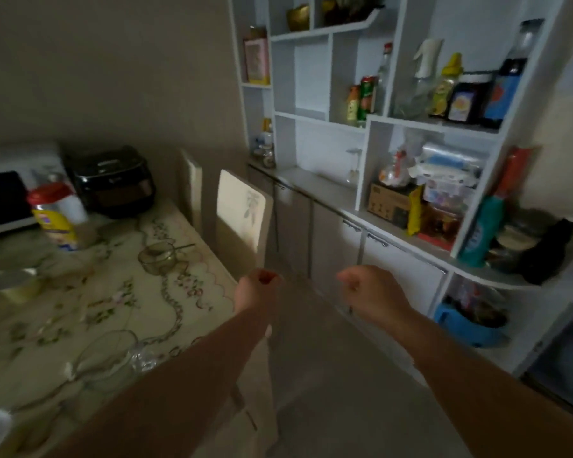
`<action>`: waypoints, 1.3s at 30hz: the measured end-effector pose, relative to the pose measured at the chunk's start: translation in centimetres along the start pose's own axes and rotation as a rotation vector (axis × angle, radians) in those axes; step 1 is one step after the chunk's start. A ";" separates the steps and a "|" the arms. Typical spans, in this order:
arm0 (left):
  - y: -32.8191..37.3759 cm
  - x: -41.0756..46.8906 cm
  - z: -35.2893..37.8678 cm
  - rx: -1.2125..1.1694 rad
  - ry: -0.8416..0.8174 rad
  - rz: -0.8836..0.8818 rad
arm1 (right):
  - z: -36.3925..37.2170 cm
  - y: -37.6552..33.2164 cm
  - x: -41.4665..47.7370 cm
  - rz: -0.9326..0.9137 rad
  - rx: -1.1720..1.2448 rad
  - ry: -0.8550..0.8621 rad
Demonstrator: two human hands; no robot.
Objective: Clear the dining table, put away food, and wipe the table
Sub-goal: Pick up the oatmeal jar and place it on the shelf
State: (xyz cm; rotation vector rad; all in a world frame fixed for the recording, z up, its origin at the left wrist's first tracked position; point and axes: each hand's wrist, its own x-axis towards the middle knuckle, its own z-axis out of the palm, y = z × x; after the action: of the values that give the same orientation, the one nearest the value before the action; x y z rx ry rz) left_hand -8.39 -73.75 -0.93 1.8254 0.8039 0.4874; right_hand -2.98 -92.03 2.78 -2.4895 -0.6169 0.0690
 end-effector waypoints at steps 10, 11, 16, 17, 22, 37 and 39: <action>2.9 13.6 -0.9 -0.051 0.282 -0.067 | 2.3 -4.4 19.3 -0.190 0.083 -0.101; 3.0 14.4 -1.3 -0.051 0.312 -0.080 | 2.8 -5.1 21.0 -0.214 0.092 -0.122; 2.9 18.3 -2.7 -0.055 0.501 -0.171 | 5.6 -8.0 27.9 -0.354 0.173 -0.250; 3.0 19.0 -3.0 -0.051 0.545 -0.200 | 6.1 -8.6 29.1 -0.395 0.173 -0.277; 3.8 22.0 -3.4 -0.071 0.757 -0.279 | 7.2 -10.7 35.3 -0.584 0.201 -0.408; 1.2 25.2 -9.8 -0.137 1.177 -0.448 | 16.2 -22.8 43.2 -0.763 0.307 -0.689; 0.5 25.9 -11.8 -0.162 1.209 -0.454 | 17.8 -24.7 43.4 -0.763 0.305 -0.711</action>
State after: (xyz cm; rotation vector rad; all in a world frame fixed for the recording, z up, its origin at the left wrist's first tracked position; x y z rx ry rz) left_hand 1.96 -47.57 3.07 0.9994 1.8449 1.3266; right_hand 22.35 -45.55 4.84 -1.7514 -1.6575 0.7060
